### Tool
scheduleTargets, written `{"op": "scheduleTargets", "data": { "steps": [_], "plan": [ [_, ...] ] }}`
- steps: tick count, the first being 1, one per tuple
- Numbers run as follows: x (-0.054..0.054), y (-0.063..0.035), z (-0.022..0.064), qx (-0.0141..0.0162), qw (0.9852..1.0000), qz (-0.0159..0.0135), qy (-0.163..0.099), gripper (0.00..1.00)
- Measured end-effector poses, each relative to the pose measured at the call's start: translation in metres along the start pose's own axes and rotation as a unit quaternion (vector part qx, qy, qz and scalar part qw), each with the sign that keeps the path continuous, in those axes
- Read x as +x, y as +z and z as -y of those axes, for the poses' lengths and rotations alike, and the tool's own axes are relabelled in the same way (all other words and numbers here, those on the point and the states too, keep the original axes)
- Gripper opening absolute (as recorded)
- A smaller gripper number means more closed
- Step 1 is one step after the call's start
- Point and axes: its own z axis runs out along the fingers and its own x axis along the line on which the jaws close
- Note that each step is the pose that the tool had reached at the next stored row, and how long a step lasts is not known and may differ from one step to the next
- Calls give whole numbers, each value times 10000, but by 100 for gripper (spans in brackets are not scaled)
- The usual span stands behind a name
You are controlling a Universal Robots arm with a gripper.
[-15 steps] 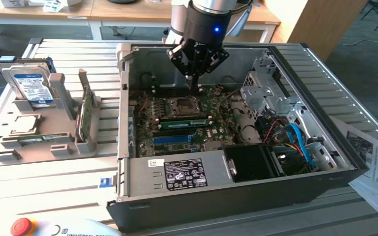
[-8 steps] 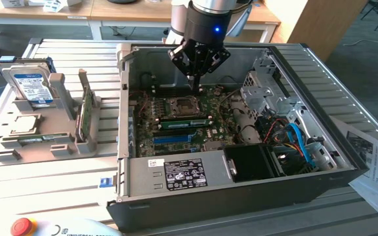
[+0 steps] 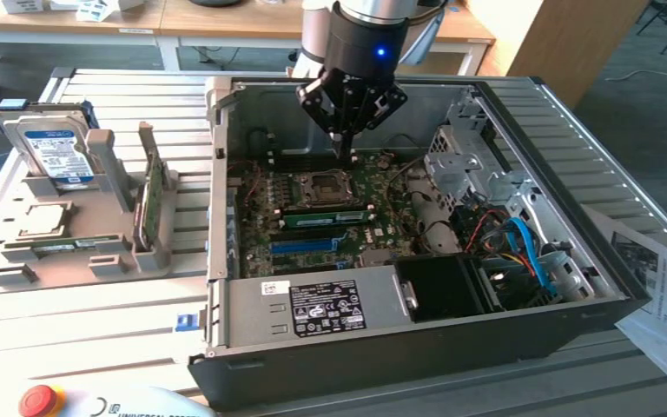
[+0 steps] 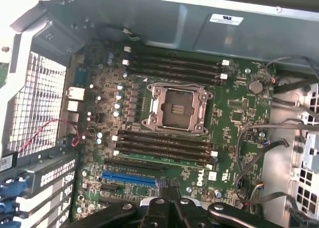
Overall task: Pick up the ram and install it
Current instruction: 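Press down the ram until it locks into place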
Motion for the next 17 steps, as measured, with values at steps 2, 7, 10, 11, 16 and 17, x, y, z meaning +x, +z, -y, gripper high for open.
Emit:
{"op": "scheduleTargets", "data": {
  "steps": [2, 7, 10, 11, 16, 17],
  "plan": [
    [0, 0, 0, -3, 10000, 2, 76, 11],
    [0, 0, 0, -4, 9999, 4, 117, 11],
    [0, -1, 0, -8, 9999, 7, 117, 11],
    [0, -1, 1, -13, 9999, 10, 117, 11],
    [1, 0, 1, -107, 9999, 40, 115, 11],
    [1, 0, 1, -111, 9999, 41, 116, 11]
  ]
}}
